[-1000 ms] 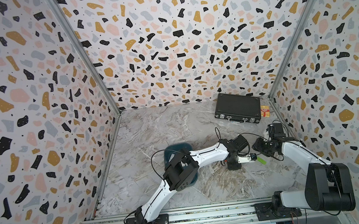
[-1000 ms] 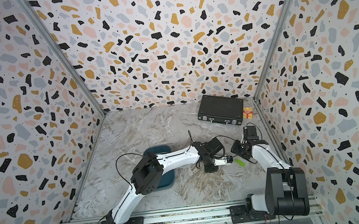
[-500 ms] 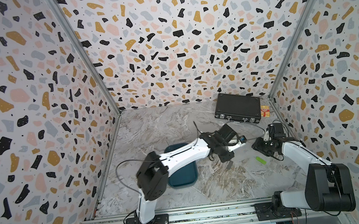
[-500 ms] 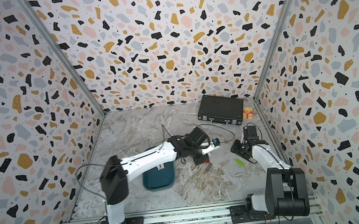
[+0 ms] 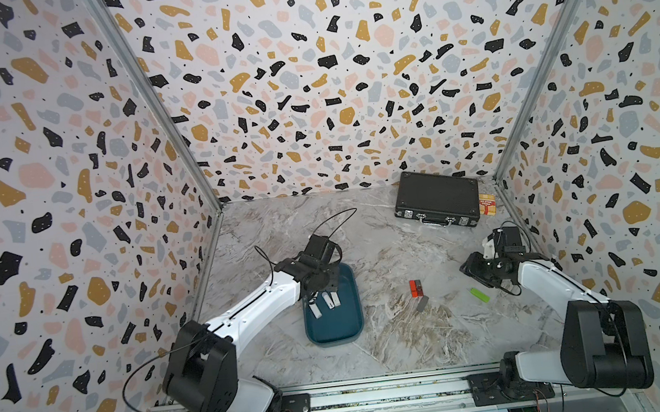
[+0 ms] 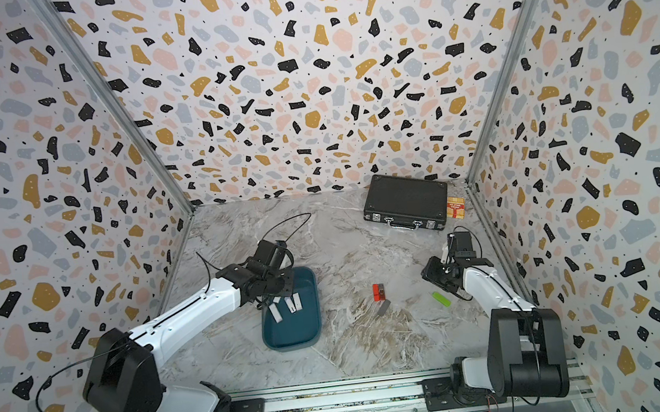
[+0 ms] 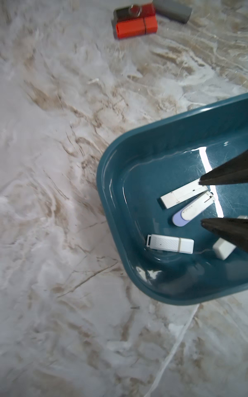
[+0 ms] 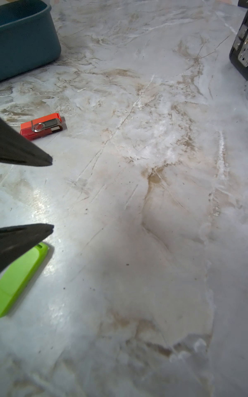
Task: Put the usb flash drive into the storage box
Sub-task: Place the USB flash in the storage box.
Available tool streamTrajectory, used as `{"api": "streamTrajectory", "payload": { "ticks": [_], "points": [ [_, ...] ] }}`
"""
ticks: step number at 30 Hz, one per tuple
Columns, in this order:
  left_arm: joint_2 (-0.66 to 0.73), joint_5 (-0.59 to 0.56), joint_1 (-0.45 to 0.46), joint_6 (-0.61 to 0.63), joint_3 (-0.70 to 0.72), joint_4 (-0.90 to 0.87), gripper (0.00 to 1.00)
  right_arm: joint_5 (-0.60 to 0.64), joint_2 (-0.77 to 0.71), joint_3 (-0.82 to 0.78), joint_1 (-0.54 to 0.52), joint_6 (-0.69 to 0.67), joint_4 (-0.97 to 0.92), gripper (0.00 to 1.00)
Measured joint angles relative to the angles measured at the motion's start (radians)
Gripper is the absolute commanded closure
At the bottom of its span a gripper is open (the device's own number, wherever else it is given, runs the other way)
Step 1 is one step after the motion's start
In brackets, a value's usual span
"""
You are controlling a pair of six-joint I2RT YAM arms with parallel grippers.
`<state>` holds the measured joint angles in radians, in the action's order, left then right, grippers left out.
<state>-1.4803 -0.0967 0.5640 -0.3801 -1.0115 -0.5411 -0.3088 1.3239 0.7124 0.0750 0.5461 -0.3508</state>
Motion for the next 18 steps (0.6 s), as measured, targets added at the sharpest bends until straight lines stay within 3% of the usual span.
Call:
{"api": "streamTrajectory", "payload": {
  "ticks": [4, 9, 18],
  "points": [
    [-0.056, 0.001, 0.0, -0.031, -0.006, 0.003, 0.7, -0.007, 0.002, 0.0, 0.0, 0.0, 0.0, 0.51],
    [-0.014, 0.019, 0.0, -0.051, -0.016, -0.002, 0.65, 0.001, 0.009, 0.0, 0.0, -0.006, -0.008, 0.5],
    [0.253, 0.074, 0.0, -0.05, -0.064, -0.112, 0.55, 0.156, 0.082, 0.088, 0.0, -0.058, -0.134, 0.42]
  ]
}}
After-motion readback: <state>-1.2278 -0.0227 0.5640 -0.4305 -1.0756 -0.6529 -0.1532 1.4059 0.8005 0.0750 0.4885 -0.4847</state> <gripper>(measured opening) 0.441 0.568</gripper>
